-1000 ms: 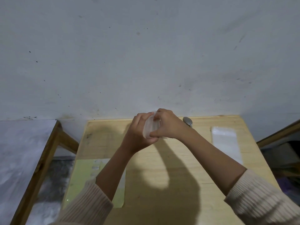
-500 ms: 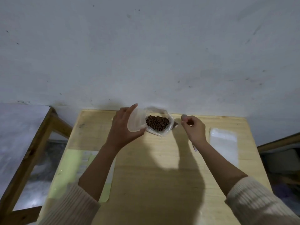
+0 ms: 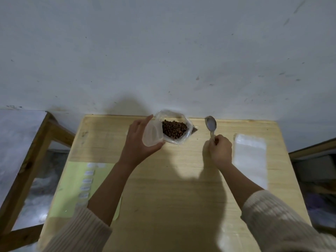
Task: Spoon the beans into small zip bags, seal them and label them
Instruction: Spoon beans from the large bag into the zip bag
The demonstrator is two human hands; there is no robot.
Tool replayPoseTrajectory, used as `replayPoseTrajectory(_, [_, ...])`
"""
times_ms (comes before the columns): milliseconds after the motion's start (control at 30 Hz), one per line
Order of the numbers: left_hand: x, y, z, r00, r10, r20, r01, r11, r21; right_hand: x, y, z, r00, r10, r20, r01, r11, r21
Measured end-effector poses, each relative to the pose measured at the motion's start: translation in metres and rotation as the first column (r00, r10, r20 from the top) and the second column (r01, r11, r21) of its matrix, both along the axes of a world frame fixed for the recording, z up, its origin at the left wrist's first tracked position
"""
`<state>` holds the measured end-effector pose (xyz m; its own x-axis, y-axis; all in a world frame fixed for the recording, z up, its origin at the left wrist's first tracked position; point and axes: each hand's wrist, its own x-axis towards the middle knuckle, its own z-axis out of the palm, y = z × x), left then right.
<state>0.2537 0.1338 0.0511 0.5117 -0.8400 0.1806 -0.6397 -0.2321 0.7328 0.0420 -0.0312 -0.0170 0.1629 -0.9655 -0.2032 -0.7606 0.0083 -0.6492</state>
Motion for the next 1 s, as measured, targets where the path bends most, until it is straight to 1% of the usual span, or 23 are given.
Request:
replayPoseTrajectory(67, [0.0,-0.003,0.0,1.0,0.001,-0.013,-0.001,1.0,-0.004,-0.003,0.003,0.003,0.998,-0.052,0.041,0.052,0.999,-0.012])
replayPoseTrajectory(200, [0.001,-0.009,0.002,0.999,-0.008,-0.04,0.008,1.0,0.005,-0.006,0.005,0.027,0.968,-0.08,0.24,0.096,0.994,-0.06])
replayPoseTrajectory(333, [0.006,-0.011,0.002,0.999,-0.041,-0.025,0.041,0.999,-0.011,-0.002,0.017,0.052,0.905,-0.062,0.421,0.072,0.997,-0.008])
replayPoseTrajectory(500, [0.016,-0.003,0.002,0.999,-0.053,-0.007,0.052,0.998,-0.024,0.016,0.037,0.078,0.808,-0.116,0.578,0.083,0.993,0.083])
replayPoseTrajectory(567, [0.019,0.0,0.003,0.999,-0.049,-0.004,0.049,0.999,-0.023,0.026,0.041,0.081,0.796,-0.118,0.594,0.091,0.993,0.075])
replayPoseTrajectory(733, [0.031,0.015,0.004,0.998,-0.044,-0.035,0.044,0.999,-0.004,0.051,0.046,0.074,0.764,-0.201,0.613,0.142,0.979,0.144])
replayPoseTrajectory(900, [0.04,0.026,0.003,0.998,-0.025,-0.059,0.027,0.999,0.028,0.065,0.048,0.077,0.732,-0.201,0.651,0.228,0.973,0.044])
replayPoseTrajectory(1000, [0.041,0.03,0.002,0.998,-0.036,-0.051,0.039,0.998,0.05,0.069,0.054,0.072,0.76,-0.151,0.632,0.194,0.981,0.002])
